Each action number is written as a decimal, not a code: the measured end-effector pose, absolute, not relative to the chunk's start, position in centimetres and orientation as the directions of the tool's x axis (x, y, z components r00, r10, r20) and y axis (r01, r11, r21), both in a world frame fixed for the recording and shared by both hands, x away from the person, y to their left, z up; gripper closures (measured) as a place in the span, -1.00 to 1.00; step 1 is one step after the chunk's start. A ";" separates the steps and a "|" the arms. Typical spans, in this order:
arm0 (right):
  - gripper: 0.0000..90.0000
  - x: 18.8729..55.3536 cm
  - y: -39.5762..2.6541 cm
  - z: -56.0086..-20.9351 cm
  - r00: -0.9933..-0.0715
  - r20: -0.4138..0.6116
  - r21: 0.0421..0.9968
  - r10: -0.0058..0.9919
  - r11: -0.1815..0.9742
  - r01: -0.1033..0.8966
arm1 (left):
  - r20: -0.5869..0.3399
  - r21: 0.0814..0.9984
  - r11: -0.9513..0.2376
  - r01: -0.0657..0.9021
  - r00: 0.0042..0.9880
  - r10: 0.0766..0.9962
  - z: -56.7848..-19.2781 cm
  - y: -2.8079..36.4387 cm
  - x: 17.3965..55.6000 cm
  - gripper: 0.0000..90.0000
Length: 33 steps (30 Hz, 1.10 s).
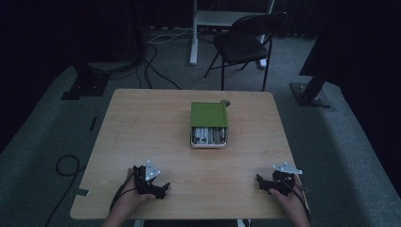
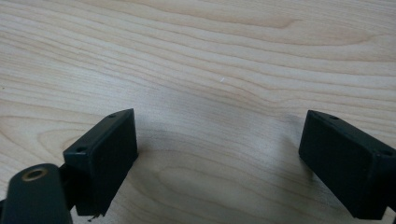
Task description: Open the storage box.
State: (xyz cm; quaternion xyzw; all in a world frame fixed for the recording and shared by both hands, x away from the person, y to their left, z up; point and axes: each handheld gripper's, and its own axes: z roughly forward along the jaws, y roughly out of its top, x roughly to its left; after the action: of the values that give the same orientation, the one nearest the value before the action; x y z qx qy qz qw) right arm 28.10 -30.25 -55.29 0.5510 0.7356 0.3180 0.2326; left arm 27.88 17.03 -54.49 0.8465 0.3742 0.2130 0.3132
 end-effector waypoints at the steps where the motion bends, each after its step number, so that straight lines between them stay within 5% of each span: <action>1: -0.76 28.1 -30.2 -55.3 -0.285 0.008 0.724 0.959 0.191 0.663 | 0.135 0.690 -0.532 0.491 0.634 0.761 -54.5 16.8 28.0 -0.97; 33: -0.76 28.1 -30.2 -55.3 -0.284 0.008 0.723 0.959 0.191 0.664 | 0.332 0.663 -0.681 0.310 0.694 0.639 -53.7 11.4 29.9 -0.97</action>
State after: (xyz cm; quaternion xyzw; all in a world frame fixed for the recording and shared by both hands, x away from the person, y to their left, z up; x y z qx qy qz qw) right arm 28.09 -30.24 -55.28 0.5514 0.7358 0.3173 0.2321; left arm 29.89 11.39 -53.66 0.8726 0.2721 0.2812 0.2924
